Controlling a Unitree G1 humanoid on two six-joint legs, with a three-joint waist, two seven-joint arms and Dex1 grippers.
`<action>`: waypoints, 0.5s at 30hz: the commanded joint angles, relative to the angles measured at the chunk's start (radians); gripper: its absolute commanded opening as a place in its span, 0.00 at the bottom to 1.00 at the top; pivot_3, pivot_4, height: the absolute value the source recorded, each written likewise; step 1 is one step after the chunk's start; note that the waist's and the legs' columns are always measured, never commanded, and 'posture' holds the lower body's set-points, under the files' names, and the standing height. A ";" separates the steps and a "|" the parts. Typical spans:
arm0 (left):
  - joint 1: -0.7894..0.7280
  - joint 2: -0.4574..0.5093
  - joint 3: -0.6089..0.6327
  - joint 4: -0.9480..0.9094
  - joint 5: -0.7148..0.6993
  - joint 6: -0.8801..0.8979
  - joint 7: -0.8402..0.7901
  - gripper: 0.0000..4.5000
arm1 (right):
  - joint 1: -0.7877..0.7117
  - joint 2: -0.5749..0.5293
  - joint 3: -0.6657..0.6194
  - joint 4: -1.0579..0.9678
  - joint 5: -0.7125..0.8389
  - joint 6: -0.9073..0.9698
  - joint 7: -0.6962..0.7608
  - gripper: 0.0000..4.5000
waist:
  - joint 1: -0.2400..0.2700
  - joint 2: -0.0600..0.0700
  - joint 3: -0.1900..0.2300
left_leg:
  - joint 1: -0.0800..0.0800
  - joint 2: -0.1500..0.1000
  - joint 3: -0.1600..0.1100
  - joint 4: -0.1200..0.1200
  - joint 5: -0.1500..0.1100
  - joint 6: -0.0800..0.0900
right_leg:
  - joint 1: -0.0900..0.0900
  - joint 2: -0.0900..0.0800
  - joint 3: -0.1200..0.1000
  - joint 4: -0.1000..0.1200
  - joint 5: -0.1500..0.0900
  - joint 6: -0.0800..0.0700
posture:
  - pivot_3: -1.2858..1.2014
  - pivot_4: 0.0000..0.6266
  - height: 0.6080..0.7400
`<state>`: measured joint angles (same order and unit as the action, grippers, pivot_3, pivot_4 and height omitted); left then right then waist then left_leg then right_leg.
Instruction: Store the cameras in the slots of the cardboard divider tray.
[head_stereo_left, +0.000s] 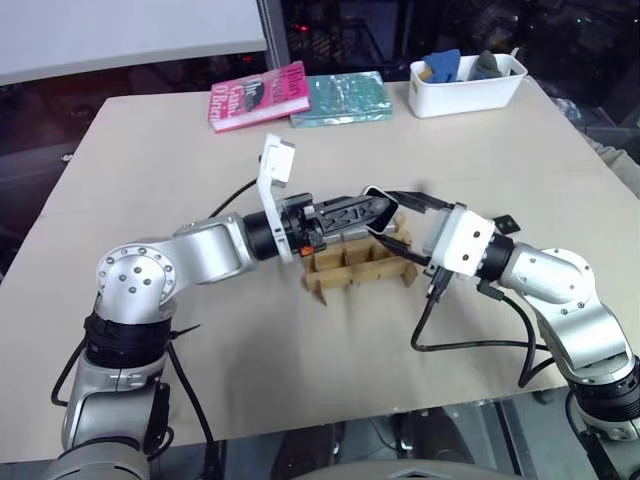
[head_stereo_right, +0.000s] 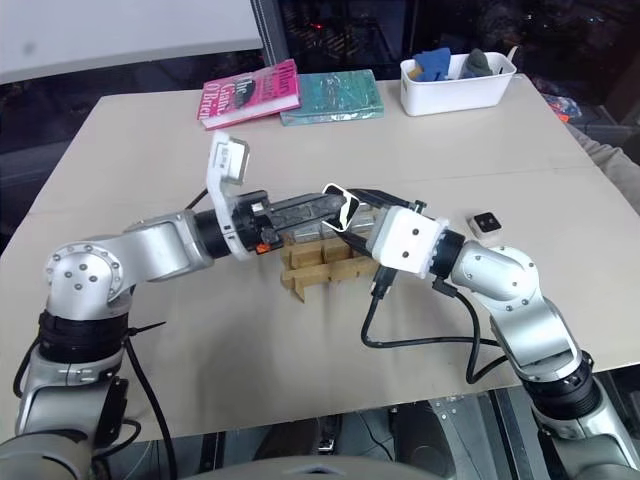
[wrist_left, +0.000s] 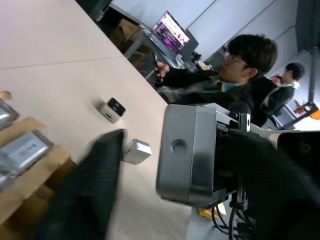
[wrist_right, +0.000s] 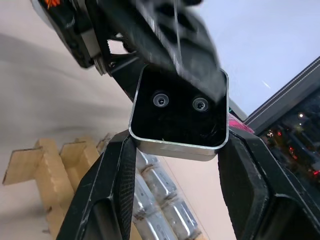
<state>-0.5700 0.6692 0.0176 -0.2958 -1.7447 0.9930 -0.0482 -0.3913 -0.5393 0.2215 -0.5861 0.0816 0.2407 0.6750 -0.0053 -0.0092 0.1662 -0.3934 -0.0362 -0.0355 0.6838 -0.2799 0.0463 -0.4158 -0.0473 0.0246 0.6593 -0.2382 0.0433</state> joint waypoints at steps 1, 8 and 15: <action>-0.021 -0.008 0.003 -0.009 0.010 0.009 -0.018 0.33 | -0.027 0.010 -0.010 -0.058 -0.003 0.013 -0.011 0.40 | 0.000 0.000 0.000 | 0.000 0.000 0.000 0.000 0.000 0.000 | 0.000 0.000 0.000 0.000 0.000 0.000 | 0.52 0.24 1.00; -0.030 -0.017 0.013 0.002 0.055 0.025 -0.059 0.17 | -0.035 0.022 -0.015 -0.053 0.036 0.045 0.003 0.71 | 0.000 0.000 0.000 | 0.000 0.000 0.000 0.000 0.000 0.000 | 0.000 0.000 0.000 0.000 0.000 0.000 | 0.52 0.24 1.00; -0.039 0.104 0.028 0.065 0.471 -0.106 -0.437 0.17 | 0.134 0.055 -0.219 -0.122 0.296 0.244 -0.029 0.98 | 0.004 0.000 0.000 | 0.000 -0.001 0.000 -0.001 0.000 0.000 | 0.000 0.001 -0.003 -0.001 0.000 0.000 | 0.52 0.24 1.00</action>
<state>-0.5889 0.7322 0.0264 -0.2661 -1.3925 0.9527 -0.3441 -0.2958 -0.4909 0.1087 -0.6507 0.2434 0.4318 0.6467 -0.0014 -0.0092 0.1662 -0.3935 -0.0368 -0.0355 0.6830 -0.2799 0.0463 -0.4155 -0.0466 0.0210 0.6587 -0.2384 0.0431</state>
